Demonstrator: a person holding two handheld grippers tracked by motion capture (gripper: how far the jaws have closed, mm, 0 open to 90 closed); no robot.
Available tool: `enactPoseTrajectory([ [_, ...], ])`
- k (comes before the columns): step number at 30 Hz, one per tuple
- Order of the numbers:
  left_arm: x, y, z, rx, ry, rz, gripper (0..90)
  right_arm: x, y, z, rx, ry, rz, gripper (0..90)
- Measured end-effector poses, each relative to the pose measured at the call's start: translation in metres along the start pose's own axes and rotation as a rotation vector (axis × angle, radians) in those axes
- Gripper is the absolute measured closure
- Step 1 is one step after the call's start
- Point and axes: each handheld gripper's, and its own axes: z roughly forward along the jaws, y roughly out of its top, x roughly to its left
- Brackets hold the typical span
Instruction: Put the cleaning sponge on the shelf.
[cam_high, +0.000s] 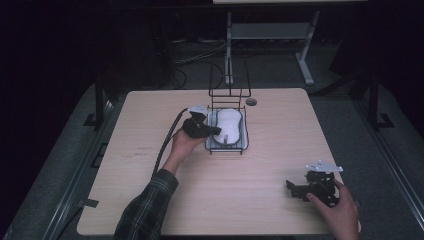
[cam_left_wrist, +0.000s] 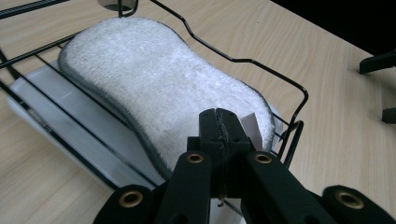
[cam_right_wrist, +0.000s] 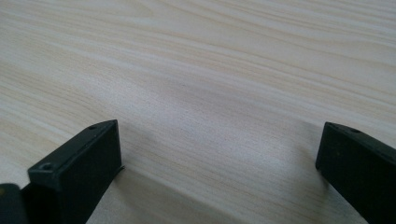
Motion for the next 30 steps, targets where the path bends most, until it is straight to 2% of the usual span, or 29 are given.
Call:
enactPoseTrajectory([
  [5,0.000,0.001,-0.011,0.005,0.004,0.006,82.8,0.000,0.000,0.000,0.000,0.000,0.000,0.0],
  [7,-0.001,0.002,-0.016,0.011,0.007,0.006,74.5,0.000,0.000,0.000,0.000,0.000,0.000,0.0],
  [8,-0.002,0.002,-0.017,0.013,0.011,0.009,74.5,0.000,0.000,0.000,0.000,0.000,0.000,0.0],
  [9,-0.002,0.003,-0.019,0.013,0.014,0.007,71.3,0.000,0.000,0.000,-0.001,0.000,-0.001,0.0],
  [10,-0.002,0.002,-0.020,0.015,0.020,0.000,63.3,0.000,0.000,0.000,0.000,0.000,0.000,0.0],
  [11,-0.002,0.002,-0.021,0.020,0.021,-0.003,63.3,0.000,0.000,0.000,0.000,0.000,0.000,0.0],
  [13,-0.003,0.001,-0.024,0.034,0.029,0.002,54.6,0.000,0.000,0.000,0.000,0.000,0.000,0.0],
  [15,-0.005,-0.001,-0.028,0.022,0.045,0.011,52.0,0.000,0.000,0.000,0.000,0.000,0.000,0.0],
  [16,-0.007,-0.004,-0.033,0.029,0.052,0.023,46.1,0.000,0.000,0.000,0.000,0.000,0.000,0.0],
  [19,-0.009,-0.008,-0.037,0.038,0.064,0.027,37.3,0.000,0.000,0.000,0.000,0.000,0.000,0.0],
  [25,-0.016,-0.025,-0.054,0.038,0.117,0.044,29.5,0.000,0.000,0.000,0.000,0.000,0.000,0.0],
  [30,-0.020,-0.035,-0.065,0.037,0.131,0.048,27.3,0.000,0.000,0.000,0.000,0.000,0.000,0.0],
])
